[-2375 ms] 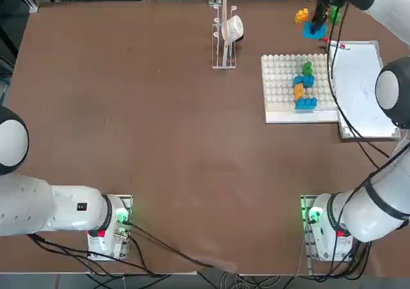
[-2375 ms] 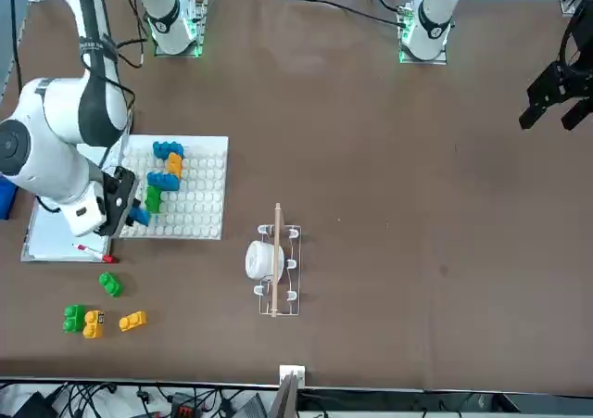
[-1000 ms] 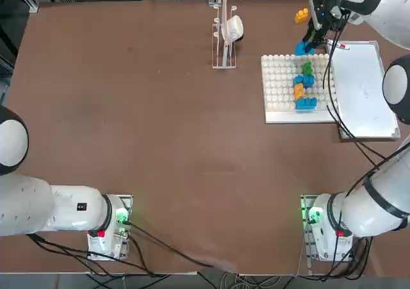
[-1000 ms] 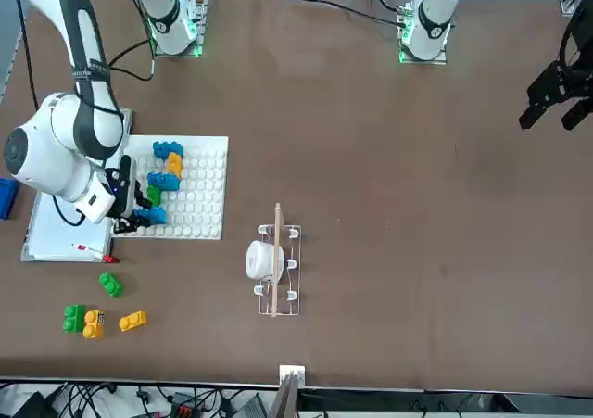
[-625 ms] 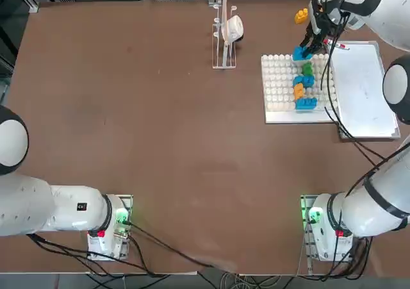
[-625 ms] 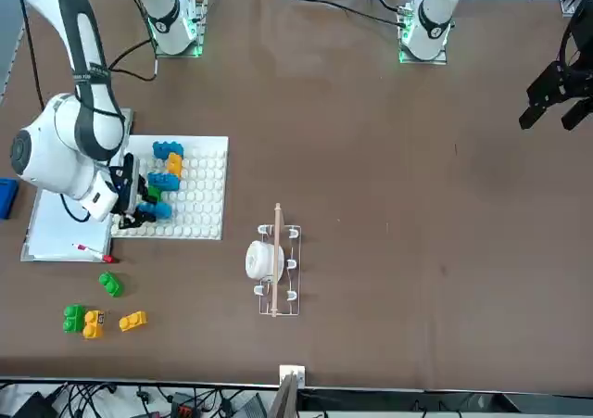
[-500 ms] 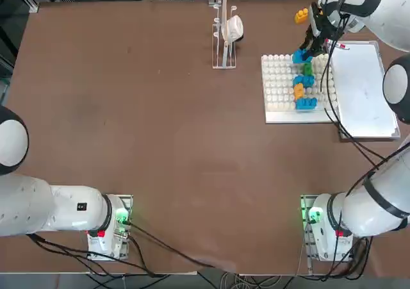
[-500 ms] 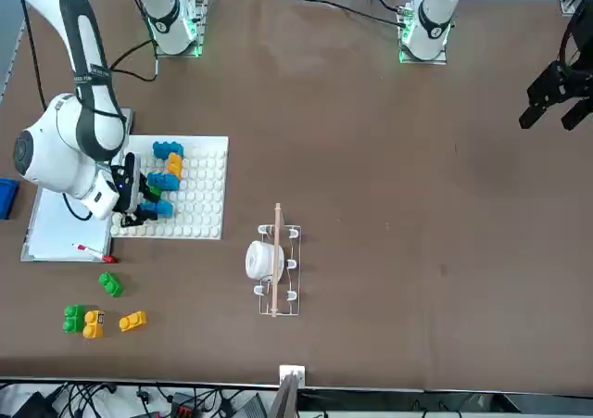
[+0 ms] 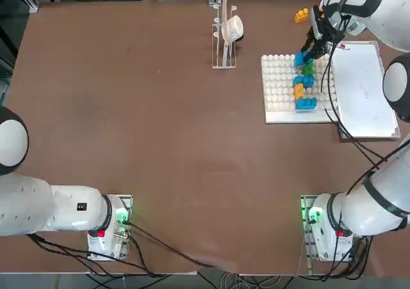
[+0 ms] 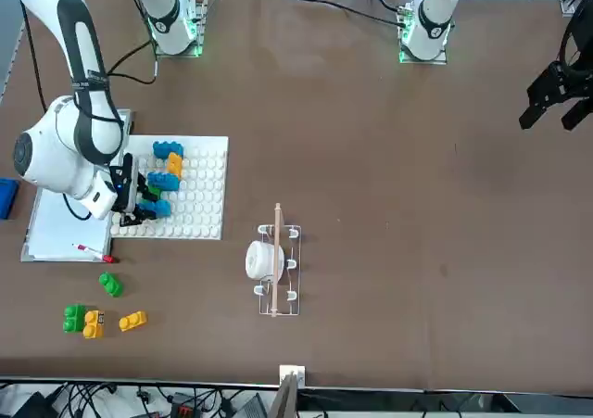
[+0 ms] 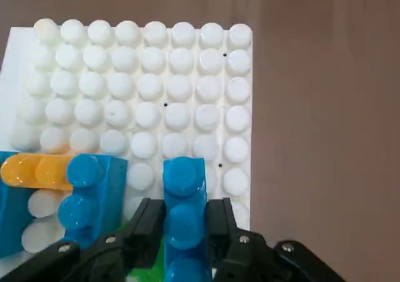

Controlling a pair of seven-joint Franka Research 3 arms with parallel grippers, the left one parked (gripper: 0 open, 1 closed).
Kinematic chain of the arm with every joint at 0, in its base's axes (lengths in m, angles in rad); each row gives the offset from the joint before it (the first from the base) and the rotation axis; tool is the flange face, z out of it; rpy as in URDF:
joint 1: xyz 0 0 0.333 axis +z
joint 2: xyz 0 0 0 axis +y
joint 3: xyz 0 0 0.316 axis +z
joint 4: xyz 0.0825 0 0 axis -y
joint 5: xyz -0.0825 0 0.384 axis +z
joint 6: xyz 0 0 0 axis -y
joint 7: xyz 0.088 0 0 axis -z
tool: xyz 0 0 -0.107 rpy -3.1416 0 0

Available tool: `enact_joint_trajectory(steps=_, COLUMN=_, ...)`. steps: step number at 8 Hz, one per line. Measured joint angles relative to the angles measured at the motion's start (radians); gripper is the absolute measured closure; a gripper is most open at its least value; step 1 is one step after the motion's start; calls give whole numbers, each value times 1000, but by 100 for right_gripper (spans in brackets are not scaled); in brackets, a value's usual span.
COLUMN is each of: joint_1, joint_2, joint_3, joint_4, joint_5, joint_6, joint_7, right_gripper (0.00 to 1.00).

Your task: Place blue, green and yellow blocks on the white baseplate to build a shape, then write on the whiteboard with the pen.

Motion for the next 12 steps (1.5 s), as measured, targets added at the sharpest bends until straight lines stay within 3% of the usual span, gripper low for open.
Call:
enact_joint_trajectory(steps=9, joint_1=-6, joint_2=71, joint_3=28, joint_4=69, joint_5=30, joint_6=2, joint_7=-7, right_gripper=61)
enact_joint_trajectory(steps=12, joint_1=-57, joint_2=84, joint_3=77, joint_4=70, joint_5=32, joint_6=1, joint_7=-23, right_gripper=61)
